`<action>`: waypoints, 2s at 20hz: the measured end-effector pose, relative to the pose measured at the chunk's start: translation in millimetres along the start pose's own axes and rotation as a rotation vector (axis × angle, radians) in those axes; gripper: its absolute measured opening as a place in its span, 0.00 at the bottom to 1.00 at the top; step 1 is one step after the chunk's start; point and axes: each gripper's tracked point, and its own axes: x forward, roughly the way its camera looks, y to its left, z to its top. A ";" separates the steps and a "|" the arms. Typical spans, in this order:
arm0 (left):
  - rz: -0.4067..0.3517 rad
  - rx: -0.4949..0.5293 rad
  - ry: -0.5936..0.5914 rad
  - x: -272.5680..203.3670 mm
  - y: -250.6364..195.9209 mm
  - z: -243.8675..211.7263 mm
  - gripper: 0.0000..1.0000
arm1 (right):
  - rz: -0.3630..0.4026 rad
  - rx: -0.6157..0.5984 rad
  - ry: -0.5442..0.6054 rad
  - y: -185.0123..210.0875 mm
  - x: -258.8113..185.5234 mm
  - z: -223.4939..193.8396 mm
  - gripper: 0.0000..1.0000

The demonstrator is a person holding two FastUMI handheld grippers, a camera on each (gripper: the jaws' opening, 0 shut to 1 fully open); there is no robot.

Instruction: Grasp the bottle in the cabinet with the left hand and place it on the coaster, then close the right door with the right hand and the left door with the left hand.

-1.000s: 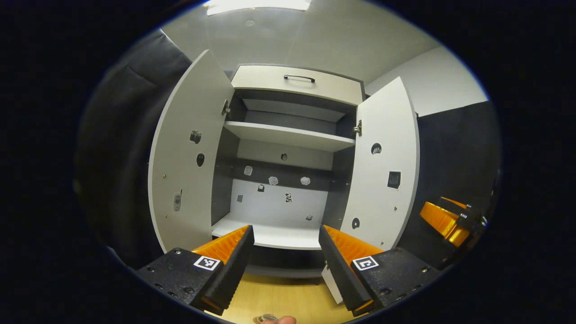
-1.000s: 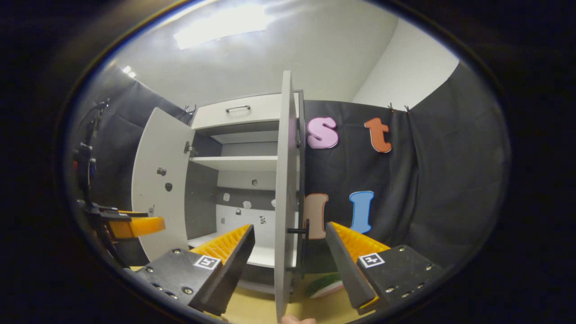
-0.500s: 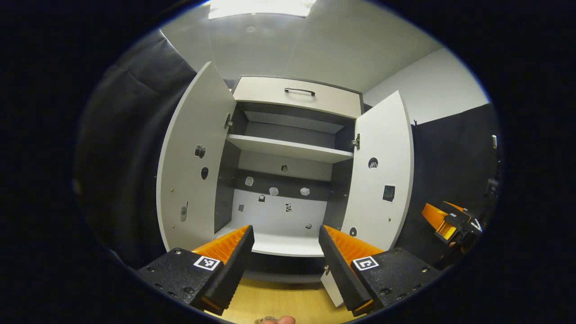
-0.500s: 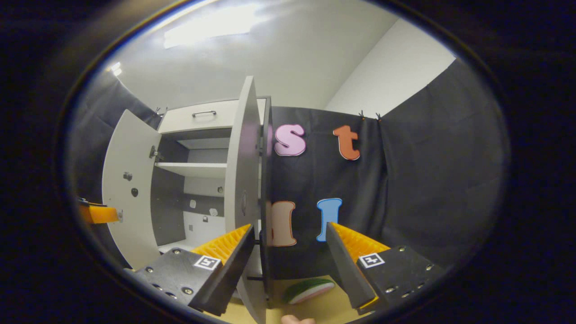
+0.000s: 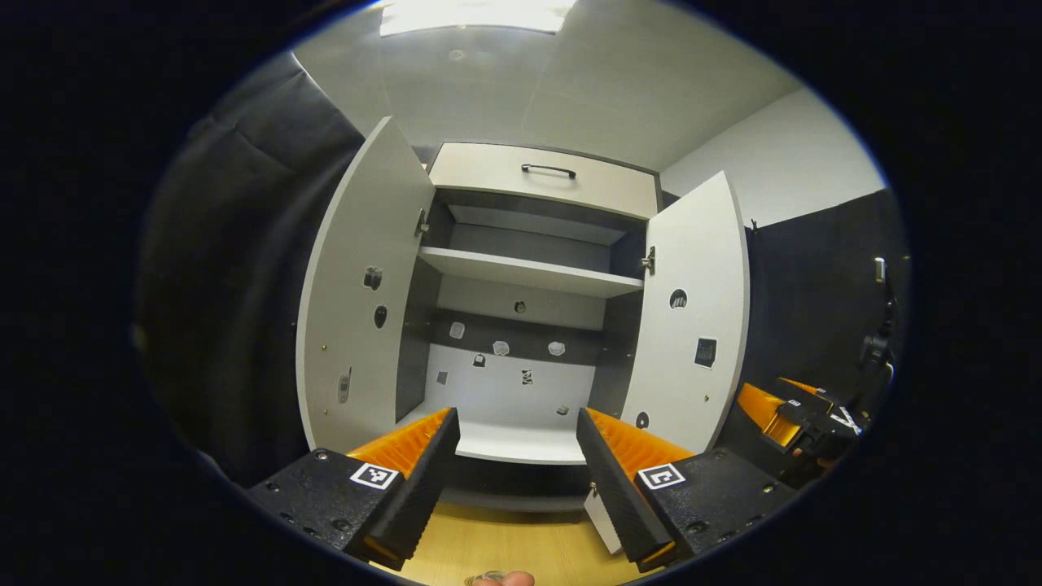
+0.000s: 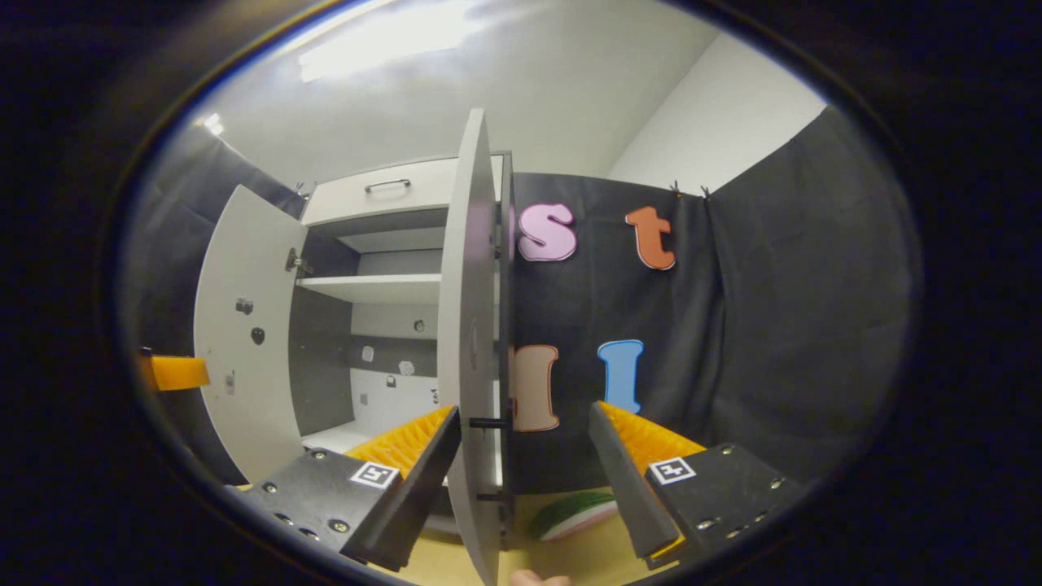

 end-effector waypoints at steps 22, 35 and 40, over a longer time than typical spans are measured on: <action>0.061 -0.037 0.027 1.5 38.5 -12.8 0.91 | 0.124 -0.030 0.012 57.2 7.9 -10.8 0.94; 0.064 -0.062 0.029 1.8 43.8 -18.1 0.92 | 0.042 -0.010 -0.052 30.1 0.5 15.7 0.96; 0.056 -0.064 0.036 2.6 40.6 -20.9 0.91 | -0.072 -0.027 -0.140 -15.4 -1.7 37.4 0.95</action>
